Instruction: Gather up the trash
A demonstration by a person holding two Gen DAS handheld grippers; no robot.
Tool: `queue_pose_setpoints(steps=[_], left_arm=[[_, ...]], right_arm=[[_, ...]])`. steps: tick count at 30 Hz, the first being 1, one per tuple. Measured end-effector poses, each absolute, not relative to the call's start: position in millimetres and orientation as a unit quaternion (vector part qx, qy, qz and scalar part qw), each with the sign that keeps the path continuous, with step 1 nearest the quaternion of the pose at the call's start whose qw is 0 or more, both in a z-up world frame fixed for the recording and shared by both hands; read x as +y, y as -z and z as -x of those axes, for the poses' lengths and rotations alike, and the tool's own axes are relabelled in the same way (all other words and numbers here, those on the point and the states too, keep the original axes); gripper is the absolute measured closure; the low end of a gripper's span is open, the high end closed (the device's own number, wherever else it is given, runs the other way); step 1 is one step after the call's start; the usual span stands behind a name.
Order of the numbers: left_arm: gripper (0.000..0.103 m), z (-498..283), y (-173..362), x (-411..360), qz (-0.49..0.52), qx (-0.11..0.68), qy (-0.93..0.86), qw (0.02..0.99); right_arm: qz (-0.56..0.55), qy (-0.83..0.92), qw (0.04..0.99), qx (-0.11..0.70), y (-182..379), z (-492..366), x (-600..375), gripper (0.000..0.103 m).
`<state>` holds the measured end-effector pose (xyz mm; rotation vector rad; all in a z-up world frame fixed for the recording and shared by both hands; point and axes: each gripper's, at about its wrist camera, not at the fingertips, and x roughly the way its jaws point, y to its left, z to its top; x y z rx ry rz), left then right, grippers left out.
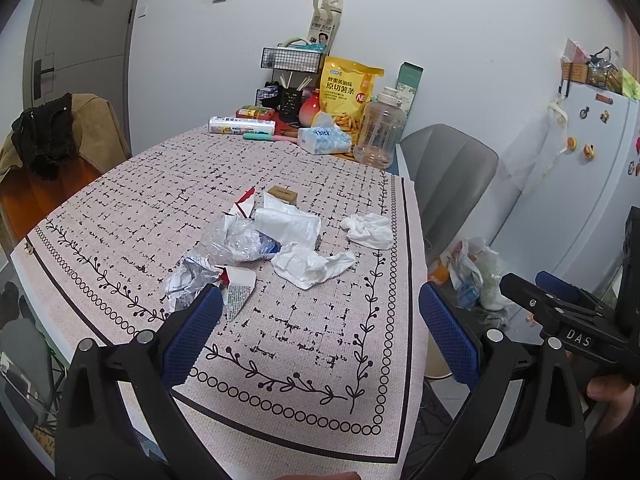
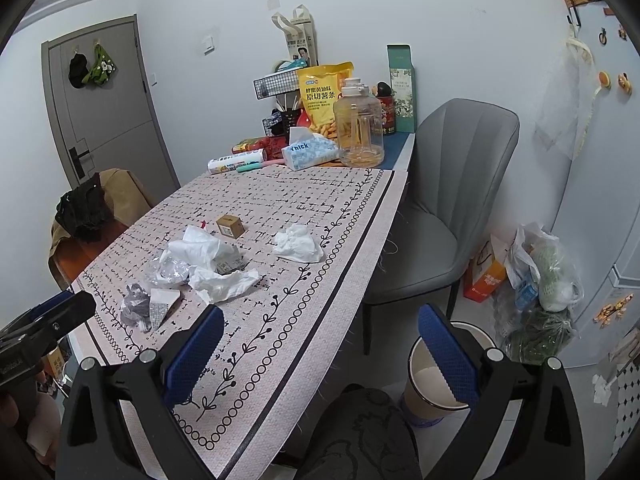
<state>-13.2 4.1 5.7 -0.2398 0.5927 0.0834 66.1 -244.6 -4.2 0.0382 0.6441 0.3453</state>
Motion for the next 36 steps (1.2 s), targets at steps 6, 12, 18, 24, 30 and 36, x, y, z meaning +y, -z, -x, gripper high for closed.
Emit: queue_pose_setpoints(steps=[6,12,18,24,30,36], left_arm=[[0.006,13.6,-7.3,3.7,0.117,0.290,-0.042,0.949],[0.006,14.0,-7.9,3.9,0.117,0.289,-0.044,0.949],[0.006,16.0,-8.6,3.8,0.115,0.288,-0.045,0.950],[0.006,16.6,-8.4,1.5,0.112,0.290,-0.047,0.949],[0.006,16.9,-6.4,4.5,0.117,0.290,-0.048,0.949],[0.006,15.1,-3.6,7.6,0.121,0.291,-0.046,0.948]], right_arm=[[-0.019,-0.167,0.934,0.315,3.7,-66.5,-246.2,0.008],[-0.023,-0.168,0.933,0.317,3.7,-67.0,-245.9,0.008],[-0.025,-0.169,0.933,0.315,2.7,-66.6,-246.4,0.008],[-0.033,-0.174,0.931,0.319,5.8,-66.3,-248.9,0.008],[-0.031,-0.170,0.931,0.323,6.7,-68.6,-249.7,0.008],[-0.029,-0.168,0.930,0.325,6.8,-70.3,-246.3,0.008]])
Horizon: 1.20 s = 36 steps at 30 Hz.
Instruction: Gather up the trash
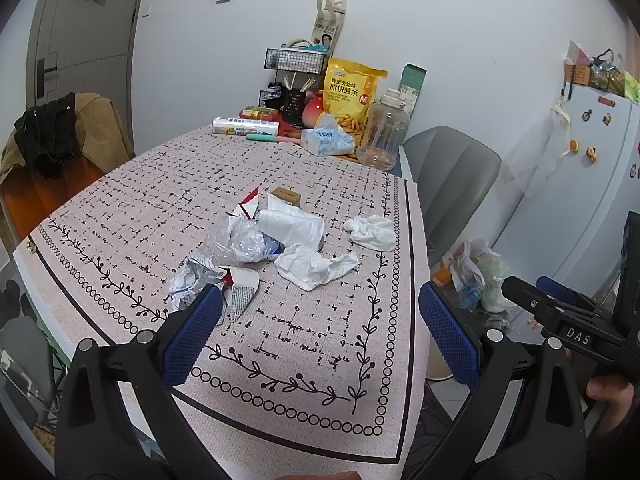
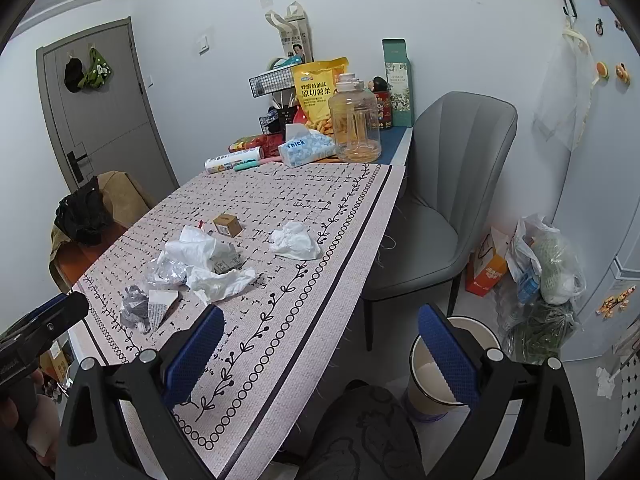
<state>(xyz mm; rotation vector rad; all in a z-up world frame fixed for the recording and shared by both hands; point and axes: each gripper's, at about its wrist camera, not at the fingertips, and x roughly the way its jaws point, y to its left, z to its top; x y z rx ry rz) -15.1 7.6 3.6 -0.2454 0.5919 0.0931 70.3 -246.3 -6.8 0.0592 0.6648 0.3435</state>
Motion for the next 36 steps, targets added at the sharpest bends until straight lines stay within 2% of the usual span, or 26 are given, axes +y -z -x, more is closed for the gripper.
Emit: queue_pose_setpoints(steps=[19,25,36], left_arm=[[0.006,1,31,75,0.175,0.312,-0.084,0.930],[0.006,-11,52,99,0.192,0.329,-0.096,0.920],[0.021,-40,79,124,0.208,0.344,-0.106,0.910]], right_arm=[[-0.003,-0.207,0.915,0.347,22,-95,-198,0.008],[0.004,-0.230,0.901,0.367,38,-108,-176,0.014],[0.000,-0.261,0.883,0.390,59,-134,-144,0.018]])
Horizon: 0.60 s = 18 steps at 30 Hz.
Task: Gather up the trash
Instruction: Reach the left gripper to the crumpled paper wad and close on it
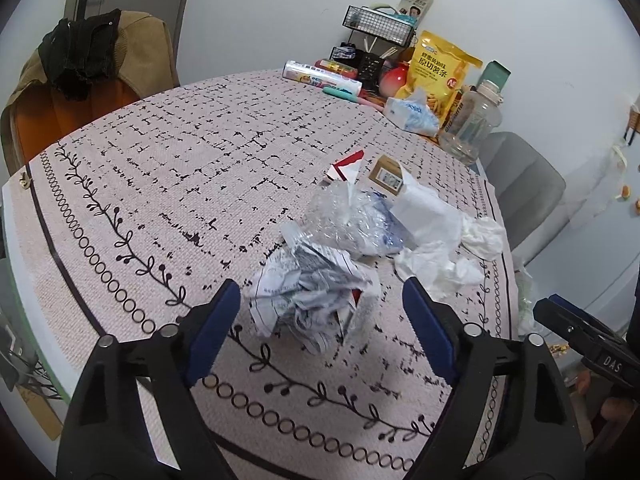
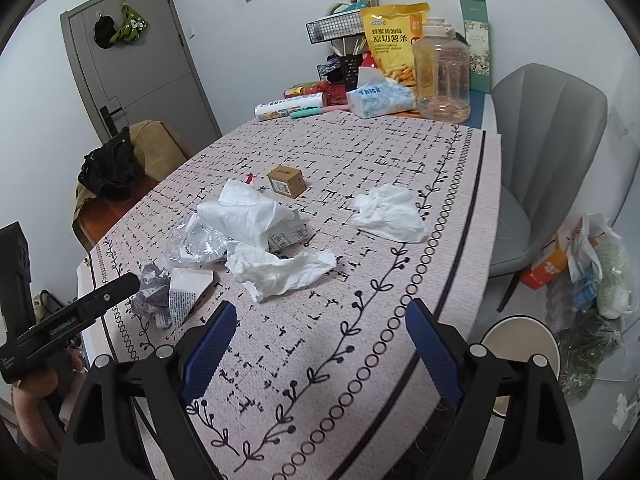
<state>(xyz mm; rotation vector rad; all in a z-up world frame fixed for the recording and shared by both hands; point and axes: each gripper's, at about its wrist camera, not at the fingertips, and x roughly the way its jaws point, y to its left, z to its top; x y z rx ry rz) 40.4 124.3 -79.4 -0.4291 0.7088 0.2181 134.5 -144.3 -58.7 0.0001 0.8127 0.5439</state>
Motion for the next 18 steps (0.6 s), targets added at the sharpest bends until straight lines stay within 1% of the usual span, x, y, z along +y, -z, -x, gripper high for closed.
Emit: queue_pose_setpoints(steps=[8,10,11,12,14,16,18], left_arm=[[0.021,-58,98,132,0.222,0.362,-0.114,0.898],[0.021,-57,101,134,0.232,0.362,-0.114,0.896],[0.024,-57,102,135,0.236,0.361,-0.113,0.895],[0.030,-56,103,136,0.238,0.361,-0.113,0.895],[0.034,-53,103,138,0.246,0.358,-0.110,0.894],[0.041,-49,101,141,0.252,0.354,-0.110,0.894],[0.050,-44,98,144,0.253,0.351,-0.113,0.894]], right_arm=[[0.000,-0.285,0.866,0.412,74,-148,-125,0.018],[0.005,-0.290,0.863,0.415,75,-151,-119,0.017],[0.009,-0.292,0.862,0.414,76,-153,-114,0.014],[0.013,-0.294,0.862,0.413,76,-153,-110,0.012],[0.020,-0.298,0.859,0.415,79,-157,-100,0.012],[0.025,-0.305,0.855,0.418,82,-160,-89,0.012],[0.030,-0.307,0.853,0.420,85,-163,-81,0.011]])
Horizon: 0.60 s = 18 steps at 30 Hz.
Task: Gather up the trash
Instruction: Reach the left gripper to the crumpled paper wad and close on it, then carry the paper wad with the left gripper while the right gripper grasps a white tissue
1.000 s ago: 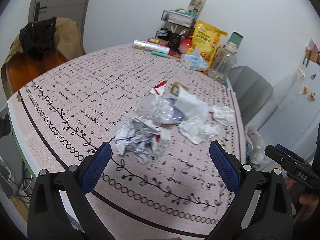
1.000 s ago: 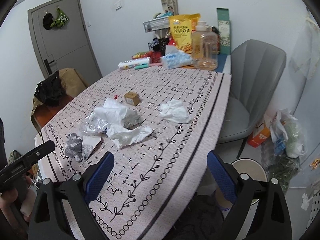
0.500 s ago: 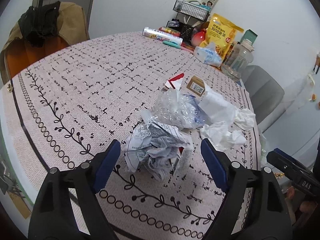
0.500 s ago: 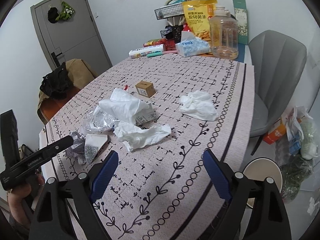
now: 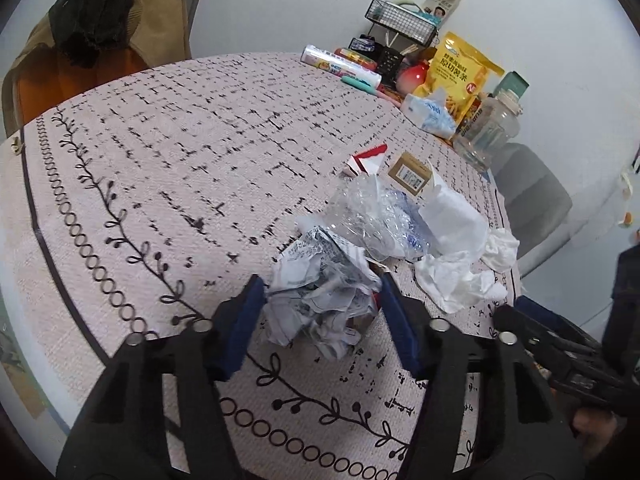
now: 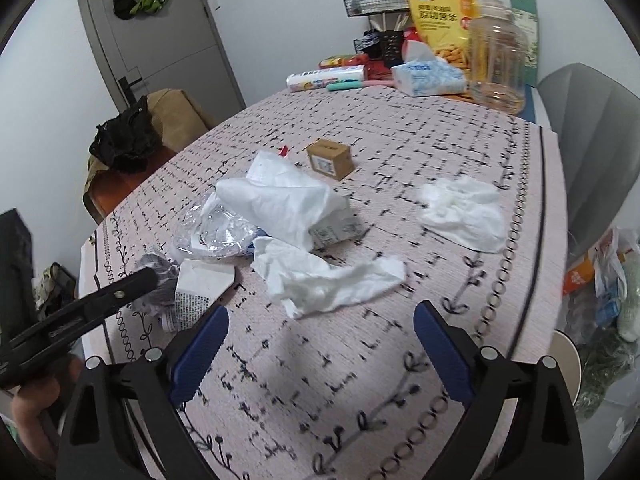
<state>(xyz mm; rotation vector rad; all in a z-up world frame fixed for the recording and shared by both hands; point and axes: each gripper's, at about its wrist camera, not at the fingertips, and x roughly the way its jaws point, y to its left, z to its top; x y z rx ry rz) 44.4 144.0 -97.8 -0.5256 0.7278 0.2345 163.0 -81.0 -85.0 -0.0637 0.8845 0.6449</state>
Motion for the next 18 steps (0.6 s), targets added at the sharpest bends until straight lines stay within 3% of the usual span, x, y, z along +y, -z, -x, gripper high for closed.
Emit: queue_pose_setpoints(steps=[4,5,7,9,11,18], left_arm=[[0.063,-35,94,153,0.260,0.345,-0.123,0.893],[0.066,-31,93,155,0.261,0.343,-0.126,0.893],[0.068,-25,90,159,0.264,0.339,-0.132,0.893],[0.071,-20,88,162,0.266,0.335,-0.135,0.894],[0.072,-15,84,164,0.267,0.330,-0.138,0.895],[0.072,-12,64,153,0.254,0.309,-0.127,0.908]], right_arm=[[0.035,-0.305,0.850,0.428,93,-170,-68,0.013],[0.037,-0.305,0.849,0.431,95,-171,-65,0.017],[0.041,-0.305,0.844,0.440,99,-173,-60,0.034],[0.040,-0.311,0.836,0.451,103,-174,-59,0.065],[0.041,-0.317,0.832,0.454,104,-174,-60,0.084],[0.029,-0.347,0.834,0.427,88,-158,-75,0.093]])
